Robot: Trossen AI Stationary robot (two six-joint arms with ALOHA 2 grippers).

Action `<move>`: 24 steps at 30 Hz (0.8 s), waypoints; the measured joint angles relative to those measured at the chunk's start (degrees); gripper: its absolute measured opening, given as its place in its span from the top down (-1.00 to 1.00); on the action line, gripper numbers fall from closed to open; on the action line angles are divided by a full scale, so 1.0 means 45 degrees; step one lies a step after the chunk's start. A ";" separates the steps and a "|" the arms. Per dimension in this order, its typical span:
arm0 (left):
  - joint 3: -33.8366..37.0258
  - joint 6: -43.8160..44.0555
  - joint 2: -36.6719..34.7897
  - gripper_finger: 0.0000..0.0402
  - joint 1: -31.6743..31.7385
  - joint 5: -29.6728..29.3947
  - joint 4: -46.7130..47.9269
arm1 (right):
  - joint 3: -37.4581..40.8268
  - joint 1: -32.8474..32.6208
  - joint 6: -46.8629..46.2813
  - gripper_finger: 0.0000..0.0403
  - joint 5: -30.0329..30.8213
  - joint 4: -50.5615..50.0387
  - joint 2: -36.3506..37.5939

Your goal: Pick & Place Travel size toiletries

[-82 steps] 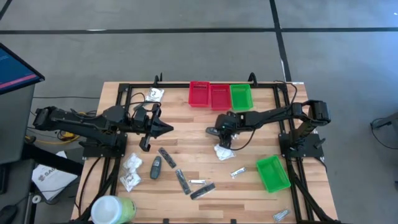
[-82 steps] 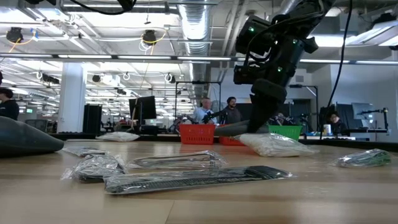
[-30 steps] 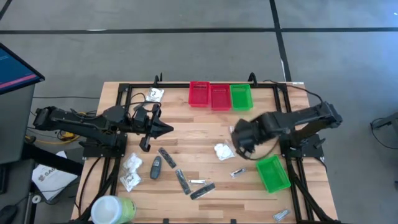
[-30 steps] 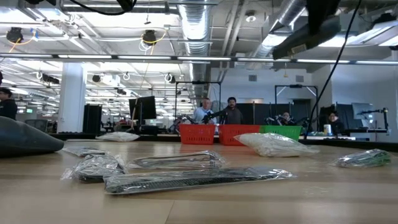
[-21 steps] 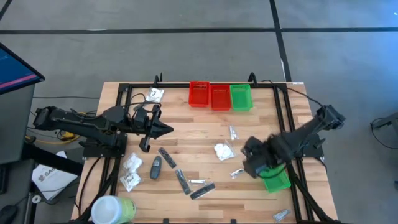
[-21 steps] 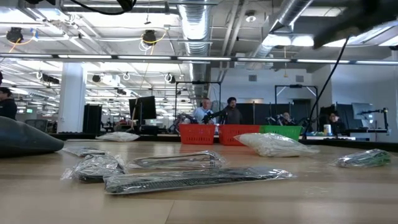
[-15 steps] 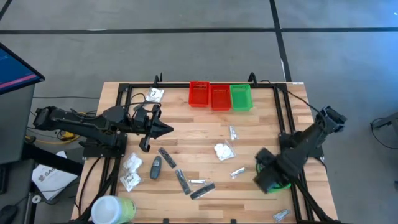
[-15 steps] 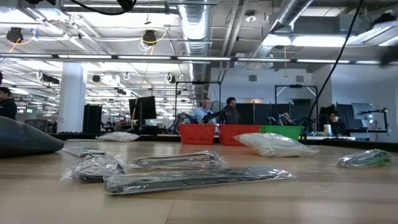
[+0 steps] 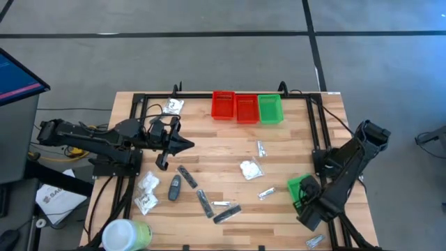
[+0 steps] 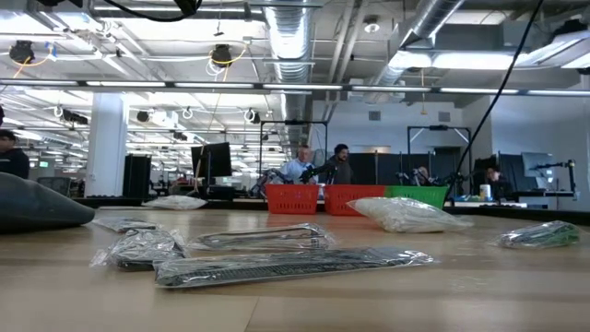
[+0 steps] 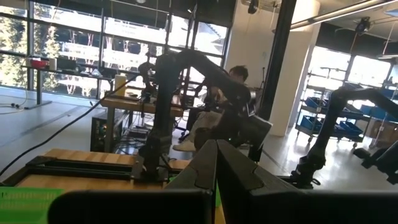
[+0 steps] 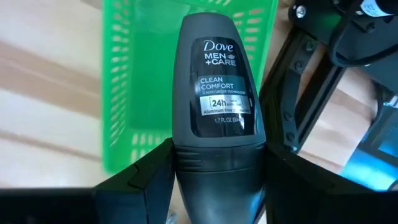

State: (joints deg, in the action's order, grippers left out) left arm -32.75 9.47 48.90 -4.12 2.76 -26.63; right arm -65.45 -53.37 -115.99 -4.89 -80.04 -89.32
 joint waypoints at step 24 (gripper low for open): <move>0.0000 0.0000 0.0010 1.00 0.0000 0.0000 0.0015 | 0.2428 0.0806 0.2210 -0.23 0.0070 0.3082 -0.0002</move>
State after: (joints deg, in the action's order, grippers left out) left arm -32.75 9.47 48.95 -4.12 2.76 -26.57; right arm -54.52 -49.74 -106.05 -4.57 -66.17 -89.33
